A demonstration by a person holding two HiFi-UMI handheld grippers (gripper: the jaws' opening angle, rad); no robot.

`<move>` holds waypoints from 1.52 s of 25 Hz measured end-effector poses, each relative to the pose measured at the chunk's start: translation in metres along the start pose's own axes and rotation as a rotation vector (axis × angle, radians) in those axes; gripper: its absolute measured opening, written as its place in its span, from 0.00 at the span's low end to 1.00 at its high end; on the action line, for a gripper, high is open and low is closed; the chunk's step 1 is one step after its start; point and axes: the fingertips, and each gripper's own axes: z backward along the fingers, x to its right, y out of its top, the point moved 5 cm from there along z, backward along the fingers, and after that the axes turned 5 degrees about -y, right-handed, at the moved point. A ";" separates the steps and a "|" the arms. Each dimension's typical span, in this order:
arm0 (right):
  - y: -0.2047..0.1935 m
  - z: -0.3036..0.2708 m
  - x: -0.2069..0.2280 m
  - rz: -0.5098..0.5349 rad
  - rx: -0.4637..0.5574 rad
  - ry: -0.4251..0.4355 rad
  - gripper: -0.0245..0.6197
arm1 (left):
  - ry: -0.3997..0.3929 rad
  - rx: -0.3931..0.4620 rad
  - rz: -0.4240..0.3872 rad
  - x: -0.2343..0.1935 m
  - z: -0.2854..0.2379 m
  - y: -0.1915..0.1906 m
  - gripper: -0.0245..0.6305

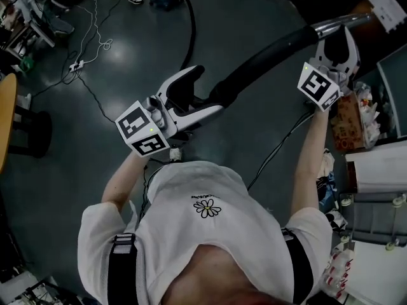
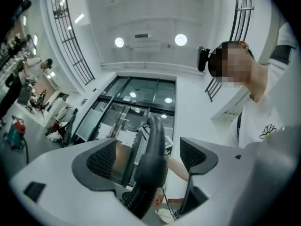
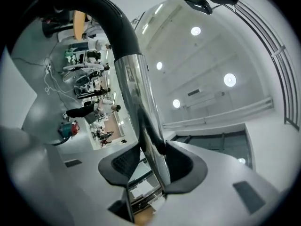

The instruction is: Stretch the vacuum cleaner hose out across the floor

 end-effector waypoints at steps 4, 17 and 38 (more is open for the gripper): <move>0.020 -0.006 -0.003 0.098 0.092 0.005 0.31 | -0.208 -0.071 -0.008 -0.008 -0.024 0.037 0.66; 0.085 0.033 -0.018 0.072 0.332 0.295 0.31 | -1.052 -0.425 0.461 0.084 -0.124 -0.017 0.47; 0.018 0.051 -0.010 -1.517 -0.207 1.102 0.38 | -0.577 -0.323 0.349 0.083 -0.120 -0.085 0.18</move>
